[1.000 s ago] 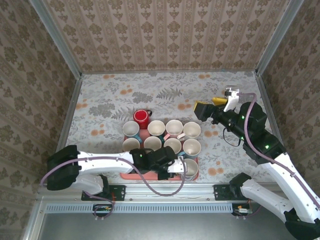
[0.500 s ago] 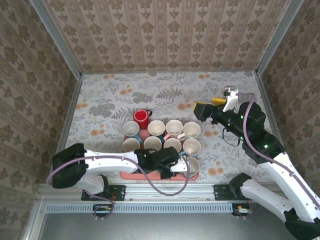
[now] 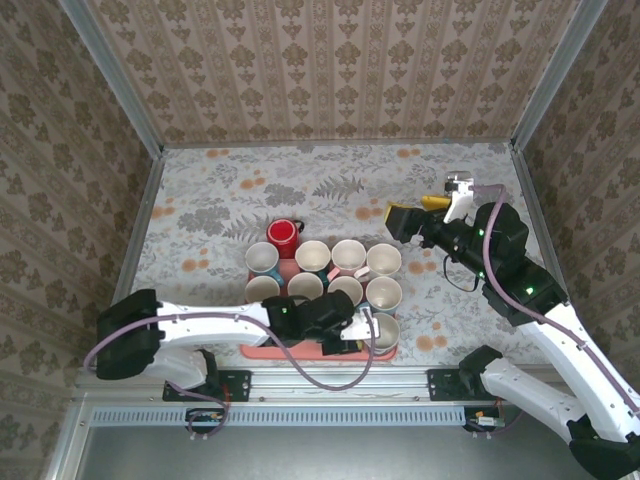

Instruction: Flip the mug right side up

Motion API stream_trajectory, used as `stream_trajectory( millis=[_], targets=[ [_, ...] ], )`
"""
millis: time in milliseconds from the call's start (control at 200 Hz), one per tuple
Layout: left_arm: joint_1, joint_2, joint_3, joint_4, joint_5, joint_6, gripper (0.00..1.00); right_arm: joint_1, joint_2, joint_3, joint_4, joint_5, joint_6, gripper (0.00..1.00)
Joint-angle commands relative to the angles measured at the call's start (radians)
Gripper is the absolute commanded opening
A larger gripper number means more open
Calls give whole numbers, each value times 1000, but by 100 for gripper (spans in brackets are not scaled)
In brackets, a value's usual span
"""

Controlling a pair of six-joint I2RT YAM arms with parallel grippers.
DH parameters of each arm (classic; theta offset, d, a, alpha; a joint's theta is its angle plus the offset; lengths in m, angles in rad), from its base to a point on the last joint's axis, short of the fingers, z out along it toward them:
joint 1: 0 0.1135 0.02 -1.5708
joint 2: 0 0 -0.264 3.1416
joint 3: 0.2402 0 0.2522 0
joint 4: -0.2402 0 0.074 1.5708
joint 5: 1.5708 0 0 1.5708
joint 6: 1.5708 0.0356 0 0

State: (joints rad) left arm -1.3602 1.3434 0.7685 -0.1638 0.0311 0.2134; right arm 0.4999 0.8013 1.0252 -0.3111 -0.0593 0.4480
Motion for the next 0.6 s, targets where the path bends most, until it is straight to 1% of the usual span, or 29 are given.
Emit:
stream_trajectory(
  millis=[0, 135, 215, 275, 335, 395, 435, 495, 595],
  targets=[
    [2, -86, 45, -100, 64, -48, 51, -6, -1, -4, 19, -6, -5, 100],
    [39, -179, 123, -213, 68, -108, 49, -6, 8, -7, 22, -7, -1, 100],
    [104, -222, 170, -239, 61, -164, 50, -6, 15, -8, 25, -4, 5, 100],
    [187, -239, 206, -246, 66, -226, 49, -6, 25, -8, 26, -4, 11, 100],
    [299, -223, 274, -301, 84, -296, 50, -6, 34, -9, 29, -7, 15, 100],
    [407, -191, 353, -377, 84, -341, 55, -6, 40, -8, 28, -10, 17, 100],
    [464, -175, 391, -409, 48, -362, 59, -6, 46, -8, 26, -10, 17, 100],
    [543, -157, 416, -424, 14, -392, 63, -6, 57, -7, 24, -11, 18, 100],
    [686, -91, 466, -480, -22, -502, 73, -7, 81, 0, 13, -16, 22, 100]
  ],
)
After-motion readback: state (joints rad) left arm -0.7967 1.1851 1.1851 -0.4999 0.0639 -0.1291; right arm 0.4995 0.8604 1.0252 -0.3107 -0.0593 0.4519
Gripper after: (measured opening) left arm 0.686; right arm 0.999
